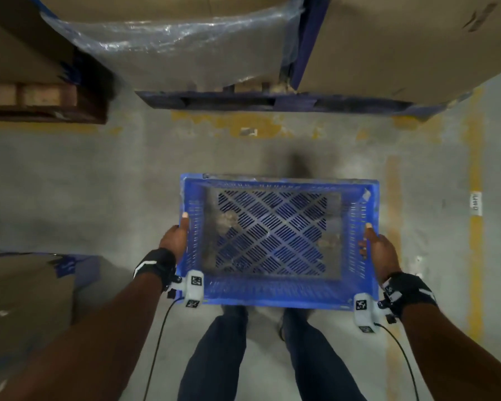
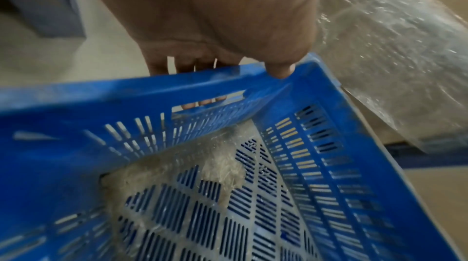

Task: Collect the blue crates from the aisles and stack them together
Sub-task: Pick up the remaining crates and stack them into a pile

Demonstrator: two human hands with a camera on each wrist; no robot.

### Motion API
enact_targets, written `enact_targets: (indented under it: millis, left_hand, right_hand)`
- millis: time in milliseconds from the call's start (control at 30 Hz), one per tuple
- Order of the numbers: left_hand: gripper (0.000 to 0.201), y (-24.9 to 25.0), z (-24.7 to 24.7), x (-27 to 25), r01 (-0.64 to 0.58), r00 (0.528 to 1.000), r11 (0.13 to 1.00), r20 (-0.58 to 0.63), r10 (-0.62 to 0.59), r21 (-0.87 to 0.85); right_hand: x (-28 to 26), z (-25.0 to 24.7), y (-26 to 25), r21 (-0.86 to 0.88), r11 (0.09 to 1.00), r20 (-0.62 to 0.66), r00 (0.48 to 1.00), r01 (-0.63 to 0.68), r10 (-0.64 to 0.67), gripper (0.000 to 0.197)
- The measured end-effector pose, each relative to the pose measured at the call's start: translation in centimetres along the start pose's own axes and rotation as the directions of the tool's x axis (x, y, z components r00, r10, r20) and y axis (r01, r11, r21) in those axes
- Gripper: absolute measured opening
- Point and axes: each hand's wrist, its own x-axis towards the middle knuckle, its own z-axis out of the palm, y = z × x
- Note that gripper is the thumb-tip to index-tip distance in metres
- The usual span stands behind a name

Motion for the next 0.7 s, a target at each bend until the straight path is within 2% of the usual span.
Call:
enact_targets:
  millis: [67, 200, 300, 400, 500, 600, 700]
  left_hand:
    - [0.092, -0.3, 0.2, 0.8, 0.007, 1.000, 0.997, -0.013, -0.008, -0.078]
    - [0.090, -1.3, 0.6, 2.1, -0.032, 0.995, 0.984, -0.100, 0.014, -0.175]
    - [0.078, -0.9, 1.6, 1.7, 0.027, 1.000, 0.852, 0.024, -0.017, -0.522]
    - [0.090, -0.1, 1.4, 1.3, 0.108, 0.984, 0.814, 0.178, -0.005, -0.571]
    - [0.099, 0.0, 0.6, 1.6, 0.173, 0.955, 0.814, 0.295, -0.002, -0.555]
    - [0.102, 0.2, 0.4, 1.6, 0.185, 0.934, 0.837, 0.358, 0.014, -0.515]
    - [0.100, 0.4, 0.3, 1.1, 0.177, 0.946, 0.836, 0.326, 0.002, -0.519]
  right_hand:
    - [1.6, -0.5, 0.4, 0.103, 0.989, 0.101, 0.990, -0.109, 0.099, 0.105]
    - [2.8, -1.2, -0.6, 0.096, 0.974, 0.309, 0.936, -0.205, 0.167, 0.122]
    - [2.9, -1.2, -1.5, 0.102, 0.964, 0.397, 0.899, -0.246, 0.187, 0.130]
    - [2.5, -1.3, -1.9, 0.114, 0.954, 0.433, 0.878, -0.277, 0.203, 0.127]
    - [2.4, -1.5, -2.0, 0.091, 0.949, 0.454, 0.861, -0.302, 0.230, 0.108]
    - [2.3, -1.6, -2.3, 0.058, 0.947, 0.463, 0.849, -0.315, 0.254, 0.106]
    - [1.7, -1.3, -2.7, 0.071, 0.955, 0.392, 0.888, -0.288, 0.239, 0.102]
